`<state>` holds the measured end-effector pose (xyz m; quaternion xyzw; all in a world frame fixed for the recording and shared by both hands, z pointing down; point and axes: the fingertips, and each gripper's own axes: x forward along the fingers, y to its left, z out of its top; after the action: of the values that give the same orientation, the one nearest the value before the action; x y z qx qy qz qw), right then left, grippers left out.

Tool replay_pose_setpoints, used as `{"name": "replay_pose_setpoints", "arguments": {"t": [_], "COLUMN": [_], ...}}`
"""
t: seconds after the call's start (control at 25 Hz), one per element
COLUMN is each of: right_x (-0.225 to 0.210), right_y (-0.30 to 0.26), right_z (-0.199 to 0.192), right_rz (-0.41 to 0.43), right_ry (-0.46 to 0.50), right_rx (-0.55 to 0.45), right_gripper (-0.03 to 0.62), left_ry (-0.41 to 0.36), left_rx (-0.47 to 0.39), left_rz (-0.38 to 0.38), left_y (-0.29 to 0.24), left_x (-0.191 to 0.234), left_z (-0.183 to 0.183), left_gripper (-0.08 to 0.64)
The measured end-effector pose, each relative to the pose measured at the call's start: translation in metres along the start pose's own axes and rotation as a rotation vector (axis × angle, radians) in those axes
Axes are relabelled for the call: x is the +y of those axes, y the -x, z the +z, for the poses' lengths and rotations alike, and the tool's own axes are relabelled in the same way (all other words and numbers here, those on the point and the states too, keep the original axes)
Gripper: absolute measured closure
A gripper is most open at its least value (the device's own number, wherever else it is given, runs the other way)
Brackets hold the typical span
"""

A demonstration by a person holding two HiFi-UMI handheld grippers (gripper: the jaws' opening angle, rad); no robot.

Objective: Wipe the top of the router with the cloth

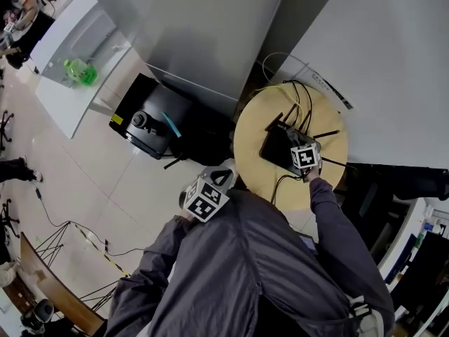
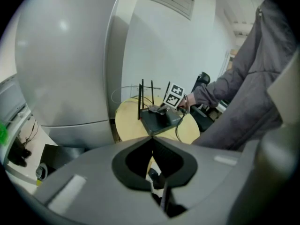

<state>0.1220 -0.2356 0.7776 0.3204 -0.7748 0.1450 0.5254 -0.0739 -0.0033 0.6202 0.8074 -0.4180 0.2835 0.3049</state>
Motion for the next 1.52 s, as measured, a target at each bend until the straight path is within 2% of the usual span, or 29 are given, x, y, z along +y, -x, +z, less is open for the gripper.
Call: {"name": "replay_pose_setpoints", "arguments": {"t": [0.32,0.96,1.12,1.2,1.32,1.52], "right_x": [0.028,0.092,0.098,0.101,0.091,0.028], "right_y": [0.013,0.04,0.04,0.042,0.045,0.039], "right_z": [-0.019,-0.063,-0.064,-0.065,-0.06,-0.041], "right_rz": [-0.001,-0.016,0.006,0.046,0.069,0.005], "right_ry": [-0.038,-0.136,-0.113,-0.115,-0.106,-0.132], "right_rx": [0.007,0.008,0.013,0.028,0.009,-0.003], "right_gripper": [0.558,0.557,0.555,0.555,0.555,0.555], "left_ry": [-0.037,-0.148,-0.162,-0.162,-0.146,-0.104], "left_rx": [-0.007,0.015,0.017,0.014,0.009,0.009], "left_rz": [-0.041,-0.177,-0.195,-0.191,-0.173,-0.123], "left_y": [0.007,0.008,0.005,0.003,0.002,0.002], "left_x": [0.002,-0.011,-0.014,-0.015,-0.012,-0.003], "left_z": [-0.004,-0.015,-0.013,-0.011,-0.009,-0.009], "left_gripper": [0.56,0.56,0.56,0.56,0.56,0.56]}}
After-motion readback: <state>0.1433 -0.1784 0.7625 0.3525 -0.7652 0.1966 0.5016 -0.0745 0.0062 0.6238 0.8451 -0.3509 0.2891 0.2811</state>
